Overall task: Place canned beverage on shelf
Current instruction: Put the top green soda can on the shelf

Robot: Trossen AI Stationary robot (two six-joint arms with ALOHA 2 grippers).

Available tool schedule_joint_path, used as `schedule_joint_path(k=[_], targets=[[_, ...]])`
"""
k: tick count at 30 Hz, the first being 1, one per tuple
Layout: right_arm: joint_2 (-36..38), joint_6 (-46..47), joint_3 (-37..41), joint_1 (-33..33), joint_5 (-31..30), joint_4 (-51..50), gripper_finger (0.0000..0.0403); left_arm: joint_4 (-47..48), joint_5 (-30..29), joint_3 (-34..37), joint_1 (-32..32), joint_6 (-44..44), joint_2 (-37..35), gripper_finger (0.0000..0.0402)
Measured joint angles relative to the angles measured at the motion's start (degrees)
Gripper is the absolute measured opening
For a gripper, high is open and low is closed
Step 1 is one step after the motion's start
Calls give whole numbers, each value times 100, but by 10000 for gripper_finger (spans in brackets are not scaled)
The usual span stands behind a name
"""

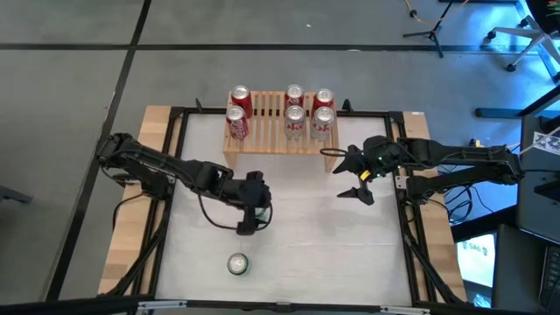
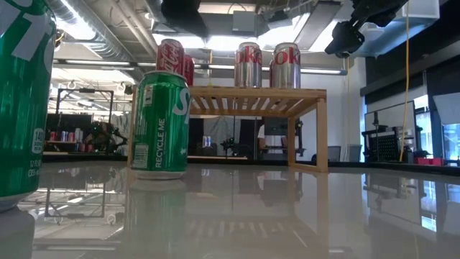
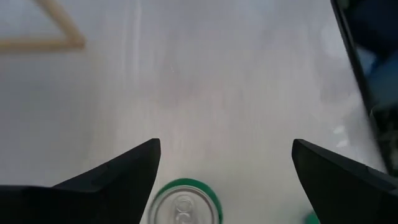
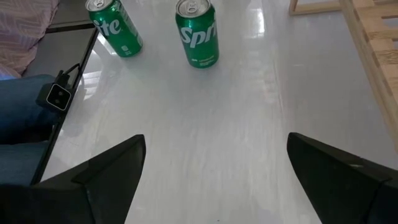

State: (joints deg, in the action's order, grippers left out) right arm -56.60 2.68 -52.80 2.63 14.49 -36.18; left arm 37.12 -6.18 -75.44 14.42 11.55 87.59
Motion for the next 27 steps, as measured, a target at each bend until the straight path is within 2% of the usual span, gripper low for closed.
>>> schedule_joint_path(k=[6, 12, 22, 27], targets=[[0, 0, 0, 0, 1, 0, 386, -1, 509, 0, -291, 1731, 0, 350], [0, 0, 0, 0, -1, 2, 386, 76, 581, 0, -506, 3372, 15, 348], [0, 0, 0, -1, 0, 2, 386, 1153, 676, 0, -573, 4905, 15, 347], [0, 0, 0, 0, -1, 4, 386, 1391, 668, 0, -573, 5740, 15, 347]])
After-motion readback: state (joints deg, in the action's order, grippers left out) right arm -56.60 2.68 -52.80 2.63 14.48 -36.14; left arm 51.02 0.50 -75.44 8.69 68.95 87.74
